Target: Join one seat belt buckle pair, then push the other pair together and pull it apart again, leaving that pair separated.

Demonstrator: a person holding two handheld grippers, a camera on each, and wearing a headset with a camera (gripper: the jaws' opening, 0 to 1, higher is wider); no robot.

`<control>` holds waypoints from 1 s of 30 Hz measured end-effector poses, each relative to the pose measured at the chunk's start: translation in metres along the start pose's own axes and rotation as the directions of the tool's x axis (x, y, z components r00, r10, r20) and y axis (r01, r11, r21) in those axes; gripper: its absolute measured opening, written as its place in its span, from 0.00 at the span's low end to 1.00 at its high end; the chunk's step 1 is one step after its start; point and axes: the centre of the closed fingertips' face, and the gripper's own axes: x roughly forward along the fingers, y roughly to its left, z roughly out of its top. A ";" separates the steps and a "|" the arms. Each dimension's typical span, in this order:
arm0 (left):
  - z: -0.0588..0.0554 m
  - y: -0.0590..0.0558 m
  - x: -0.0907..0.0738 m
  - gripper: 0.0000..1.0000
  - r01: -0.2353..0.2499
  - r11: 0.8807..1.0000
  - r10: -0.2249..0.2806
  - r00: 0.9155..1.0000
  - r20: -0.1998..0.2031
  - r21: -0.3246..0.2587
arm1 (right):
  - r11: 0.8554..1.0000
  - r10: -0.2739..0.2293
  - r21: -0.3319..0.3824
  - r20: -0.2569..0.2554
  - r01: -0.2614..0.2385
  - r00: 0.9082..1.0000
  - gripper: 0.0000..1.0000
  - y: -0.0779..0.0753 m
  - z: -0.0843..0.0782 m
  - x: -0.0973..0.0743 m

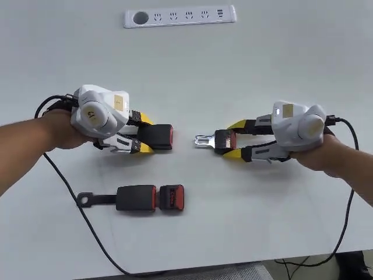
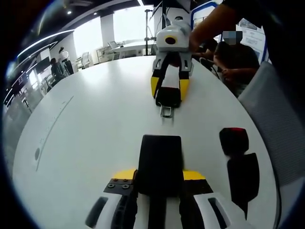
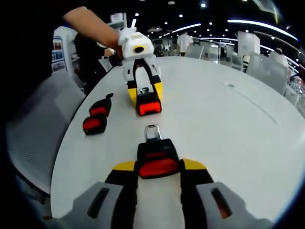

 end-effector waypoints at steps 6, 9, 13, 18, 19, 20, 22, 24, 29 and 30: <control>0.000 0.000 0.000 0.34 0.000 1.000 0.000 1.000 -0.002 -0.003 | 1.000 0.007 0.000 0.014 -0.007 1.000 0.34 0.002 0.009 0.013; 0.000 -0.001 0.001 0.34 0.001 1.000 -0.001 1.000 -0.005 -0.001 | 1.000 0.004 0.000 0.018 -0.004 1.000 0.34 0.003 0.014 0.020; 0.001 -0.001 0.001 0.34 0.003 1.000 -0.003 1.000 -0.012 0.005 | 1.000 0.011 -0.007 0.021 -0.011 1.000 0.34 0.006 0.020 0.029; 0.001 -0.001 0.002 0.34 0.007 1.000 -0.007 1.000 -0.018 0.007 | 0.999 0.021 -0.026 0.000 -0.021 1.000 0.34 0.005 0.023 0.033; 0.001 -0.001 0.002 0.34 0.007 1.000 -0.007 1.000 -0.019 0.010 | 0.999 0.023 -0.023 0.000 -0.023 1.000 0.34 0.005 0.023 0.032; 0.001 -0.002 0.002 0.34 0.007 1.000 -0.007 1.000 -0.021 0.013 | 0.999 0.023 -0.023 0.000 -0.023 1.000 0.34 0.005 0.023 0.032; 0.001 -0.002 0.002 0.34 0.007 1.000 -0.007 1.000 -0.021 0.013 | 0.999 0.022 -0.024 -0.004 -0.022 1.000 0.34 0.005 0.024 0.032; 0.001 -0.002 0.002 0.34 0.008 1.000 -0.007 1.000 -0.022 0.015 | 1.000 0.020 -0.019 -0.002 -0.020 1.000 0.34 0.006 0.026 0.035; 0.000 -0.005 0.001 0.34 0.010 1.000 -0.010 1.000 -0.029 0.017 | 1.000 0.022 -0.020 -0.005 -0.022 1.000 0.34 0.006 0.033 0.042; 0.000 -0.005 0.001 0.34 0.009 1.000 -0.009 0.999 -0.032 0.014 | 1.000 0.020 -0.014 -0.002 -0.020 1.000 0.34 0.006 0.033 0.042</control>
